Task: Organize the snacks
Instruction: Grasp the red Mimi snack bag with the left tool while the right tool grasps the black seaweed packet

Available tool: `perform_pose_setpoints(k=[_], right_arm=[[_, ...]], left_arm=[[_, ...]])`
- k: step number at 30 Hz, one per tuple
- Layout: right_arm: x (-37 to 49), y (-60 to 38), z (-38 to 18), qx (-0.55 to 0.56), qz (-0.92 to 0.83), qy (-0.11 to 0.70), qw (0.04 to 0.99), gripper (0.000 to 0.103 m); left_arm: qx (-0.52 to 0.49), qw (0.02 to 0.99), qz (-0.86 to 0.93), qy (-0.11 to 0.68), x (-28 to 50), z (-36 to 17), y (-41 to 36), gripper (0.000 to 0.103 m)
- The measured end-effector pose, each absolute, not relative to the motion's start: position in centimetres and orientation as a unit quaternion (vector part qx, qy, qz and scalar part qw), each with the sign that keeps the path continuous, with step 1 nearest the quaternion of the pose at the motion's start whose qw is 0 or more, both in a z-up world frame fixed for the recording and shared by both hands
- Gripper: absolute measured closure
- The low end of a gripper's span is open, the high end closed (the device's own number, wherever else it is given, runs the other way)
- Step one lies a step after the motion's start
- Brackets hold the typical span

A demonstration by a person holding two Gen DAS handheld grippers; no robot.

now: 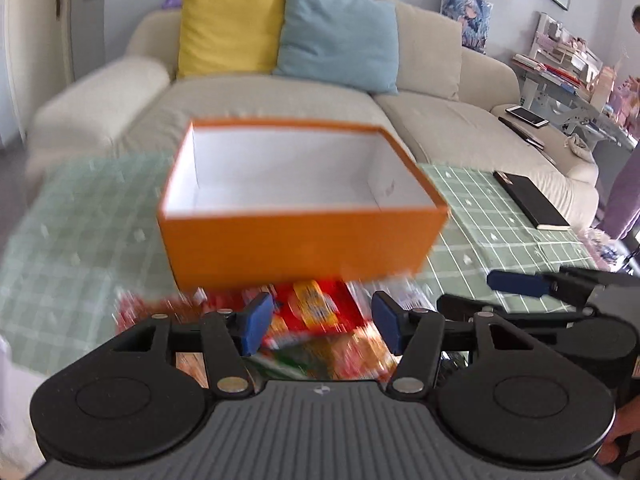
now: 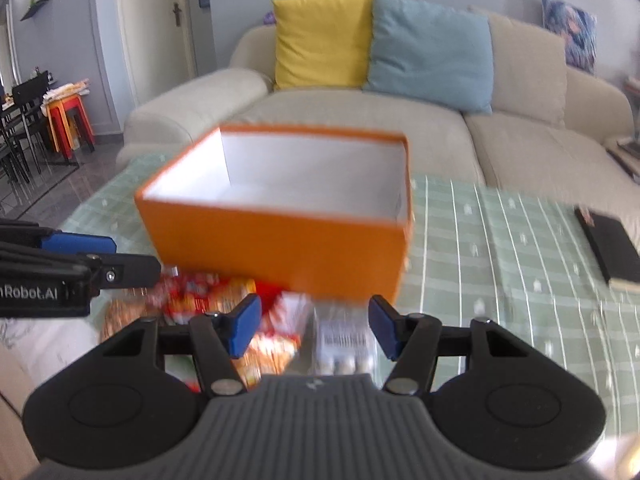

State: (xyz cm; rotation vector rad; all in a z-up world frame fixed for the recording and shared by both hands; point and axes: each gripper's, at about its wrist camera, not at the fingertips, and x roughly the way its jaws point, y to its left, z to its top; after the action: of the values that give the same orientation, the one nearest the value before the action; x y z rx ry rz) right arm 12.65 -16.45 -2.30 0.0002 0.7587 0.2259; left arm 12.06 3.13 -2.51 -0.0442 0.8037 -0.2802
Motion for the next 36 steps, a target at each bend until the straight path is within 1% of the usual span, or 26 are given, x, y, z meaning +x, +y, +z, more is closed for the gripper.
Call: perform_pose_setpoints(k=[7, 10, 11, 13, 16, 23, 33, 36], right_arm=[[10.7, -17.4, -6.6, -0.018, 0.103, 0.421, 0.901, 0.046], [10.5, -17.8, -7.7, -0.023, 0.104, 0.432, 0.896, 0.053], [10.5, -18.0, -8.0, -0.021, 0.104, 0.435, 0.894, 0.053], [10.7, -18.2, -8.3, -0.020, 0.104, 0.437, 0.893, 0.053], [10.8, -18.2, -8.6, -0.023, 0.104, 0.440, 0.891, 0.053], [11.3, -18.4, -9.4, -0.026, 0.103, 0.457, 0.883, 0.049], [11.7, -19.1, -10.2, -0.006, 0.102, 0.477, 0.873, 0.050], [11.9, -19.3, -10.5, 0.002, 0.102, 0.483, 0.870, 0.050]], left_arm=[[-0.024, 0.898, -0.121, 0.421, 10.9, -5.4, 1.7, 0.035], [-0.028, 0.896, -0.118, 0.428, 10.8, -5.9, 1.5, 0.035], [-0.030, 0.896, -0.114, 0.428, 10.8, -6.0, 1.5, 0.035], [-0.035, 0.896, -0.105, 0.430, 11.2, -6.0, 1.6, 0.035], [-0.053, 0.894, -0.098, 0.435, 12.1, -6.2, 1.5, 0.032], [-0.077, 0.879, -0.097, 0.461, 14.1, -7.8, 0.5, 0.031], [-0.109, 0.848, -0.104, 0.509, 16.1, -10.7, 0.0, 0.031], [-0.110, 0.843, -0.105, 0.516, 16.5, -11.1, 0.0, 0.029]])
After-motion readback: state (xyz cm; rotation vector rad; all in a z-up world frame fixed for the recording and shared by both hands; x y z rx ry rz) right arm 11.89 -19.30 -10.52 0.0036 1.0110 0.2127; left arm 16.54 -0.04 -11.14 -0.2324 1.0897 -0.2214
